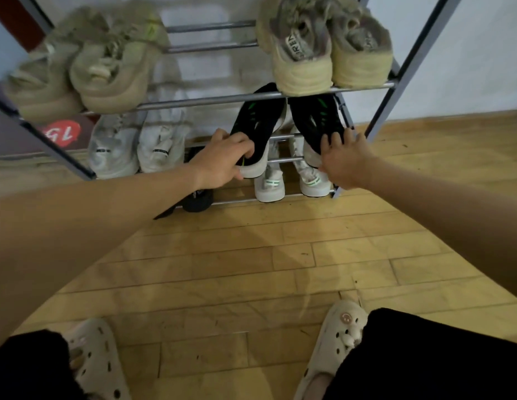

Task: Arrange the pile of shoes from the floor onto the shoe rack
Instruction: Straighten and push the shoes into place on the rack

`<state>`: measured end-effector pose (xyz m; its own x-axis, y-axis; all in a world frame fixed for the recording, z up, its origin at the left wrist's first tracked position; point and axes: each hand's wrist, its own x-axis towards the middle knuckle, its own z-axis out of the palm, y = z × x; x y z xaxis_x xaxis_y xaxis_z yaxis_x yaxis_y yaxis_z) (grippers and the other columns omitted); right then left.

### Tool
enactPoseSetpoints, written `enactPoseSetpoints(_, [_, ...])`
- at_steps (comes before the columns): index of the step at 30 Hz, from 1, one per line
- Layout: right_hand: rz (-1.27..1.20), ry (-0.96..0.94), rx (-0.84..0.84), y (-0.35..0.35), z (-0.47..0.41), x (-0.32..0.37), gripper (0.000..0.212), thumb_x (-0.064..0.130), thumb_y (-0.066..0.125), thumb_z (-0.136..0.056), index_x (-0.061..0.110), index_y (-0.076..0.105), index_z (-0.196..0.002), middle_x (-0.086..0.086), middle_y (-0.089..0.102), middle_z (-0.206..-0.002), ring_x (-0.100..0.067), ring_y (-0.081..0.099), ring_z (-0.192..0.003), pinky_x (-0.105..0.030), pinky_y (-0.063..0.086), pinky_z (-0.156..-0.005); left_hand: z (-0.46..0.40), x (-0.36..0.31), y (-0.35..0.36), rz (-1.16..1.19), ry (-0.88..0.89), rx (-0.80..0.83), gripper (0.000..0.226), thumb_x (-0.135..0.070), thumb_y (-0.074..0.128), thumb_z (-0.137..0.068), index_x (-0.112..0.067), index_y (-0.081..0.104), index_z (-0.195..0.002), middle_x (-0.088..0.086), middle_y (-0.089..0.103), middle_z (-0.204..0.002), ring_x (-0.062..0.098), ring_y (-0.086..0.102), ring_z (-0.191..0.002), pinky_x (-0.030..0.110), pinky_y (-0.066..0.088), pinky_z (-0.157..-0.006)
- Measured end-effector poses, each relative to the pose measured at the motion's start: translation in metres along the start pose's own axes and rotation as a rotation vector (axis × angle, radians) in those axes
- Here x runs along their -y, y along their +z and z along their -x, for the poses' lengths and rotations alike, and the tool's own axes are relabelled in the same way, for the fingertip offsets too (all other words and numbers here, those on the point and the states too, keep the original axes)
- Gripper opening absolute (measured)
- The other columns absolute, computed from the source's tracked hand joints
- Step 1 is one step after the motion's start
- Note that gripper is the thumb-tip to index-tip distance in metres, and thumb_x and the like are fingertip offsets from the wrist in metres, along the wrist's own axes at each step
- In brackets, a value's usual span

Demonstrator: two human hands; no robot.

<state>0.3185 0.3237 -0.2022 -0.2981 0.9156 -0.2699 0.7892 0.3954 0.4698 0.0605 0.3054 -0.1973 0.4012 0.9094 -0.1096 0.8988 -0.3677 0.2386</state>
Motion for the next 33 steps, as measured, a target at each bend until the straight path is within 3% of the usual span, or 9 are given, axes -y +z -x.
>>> enactPoseSetpoints(2, [-0.002,-0.011,-0.025,0.002,0.003,-0.001,0.067,0.031,0.039,-0.100,-0.004,0.010,-0.148,-0.030,0.029,-0.146,-0.051,0.028,-0.135,-0.057,0.032,-0.106,0.002,-0.006,0.004,0.005,0.004,-0.013,0.027,-0.010,0.067,-0.084,-0.011,0.049,-0.105,0.002,0.048,-0.127,0.032,0.031,-0.119,0.036,0.033,-0.097])
enactPoseSetpoints(4, [0.004,-0.019,-0.053,0.004,0.003,-0.002,0.066,0.031,0.039,-0.100,-0.004,0.011,-0.148,-0.030,0.030,-0.145,-0.051,0.028,-0.135,-0.057,0.032,-0.106,0.001,-0.015,0.005,-0.017,0.013,-0.037,0.023,-0.009,0.064,-0.086,-0.009,0.049,-0.104,0.005,0.046,-0.127,0.033,0.031,-0.119,0.039,0.037,-0.098])
enactPoseSetpoints(15, [-0.038,0.015,-0.125,0.011,0.002,-0.002,0.067,0.026,0.046,-0.094,-0.007,0.018,-0.145,-0.027,0.042,-0.135,-0.043,0.047,-0.121,-0.051,0.037,-0.101,-0.042,-0.088,0.019,-0.041,-0.001,-0.173,0.027,0.004,0.063,-0.083,-0.004,0.047,-0.103,0.014,0.041,-0.121,0.031,0.040,-0.104,0.039,0.041,-0.084])
enactPoseSetpoints(23, [-0.081,0.060,-0.108,0.015,0.002,0.010,0.070,0.026,0.044,-0.094,-0.006,0.011,-0.148,-0.032,0.025,-0.148,-0.049,0.032,-0.133,-0.051,0.026,-0.110,-0.043,-0.079,0.019,-0.035,0.072,-0.209,0.024,-0.003,0.065,-0.085,-0.003,0.049,-0.103,0.014,0.044,-0.117,0.029,0.042,-0.103,0.033,0.036,-0.080])
enactPoseSetpoints(27, [-0.186,0.109,-0.100,0.016,0.006,0.013,0.070,0.027,0.043,-0.096,-0.002,0.009,-0.149,-0.031,0.018,-0.152,-0.049,0.024,-0.137,-0.052,0.023,-0.112,-0.041,-0.075,0.019,-0.055,0.102,-0.169,0.026,-0.003,0.066,-0.085,-0.004,0.048,-0.104,0.014,0.044,-0.118,0.031,0.044,-0.103,0.038,0.041,-0.083])
enactPoseSetpoints(30, [-0.254,0.157,-0.313,0.016,0.018,0.020,0.056,0.023,0.045,-0.092,-0.003,0.030,-0.140,-0.032,0.037,-0.138,-0.045,0.040,-0.126,-0.050,0.034,-0.104,-0.034,-0.070,0.023,-0.047,0.124,-0.195,0.031,-0.010,0.064,-0.088,-0.004,0.048,-0.114,0.015,0.041,-0.133,0.034,0.044,-0.114,0.041,0.043,-0.095])
enactPoseSetpoints(33, [-0.183,0.006,-0.586,0.028,0.027,0.031,0.030,0.012,0.052,-0.081,0.000,0.051,-0.109,-0.020,0.057,-0.101,-0.034,0.055,-0.087,-0.042,0.044,-0.075,-0.010,-0.059,0.041,-0.073,0.137,-0.442,0.033,-0.015,0.057,-0.090,-0.001,0.051,-0.120,0.021,0.042,-0.137,0.036,0.045,-0.124,0.041,0.042,-0.105])
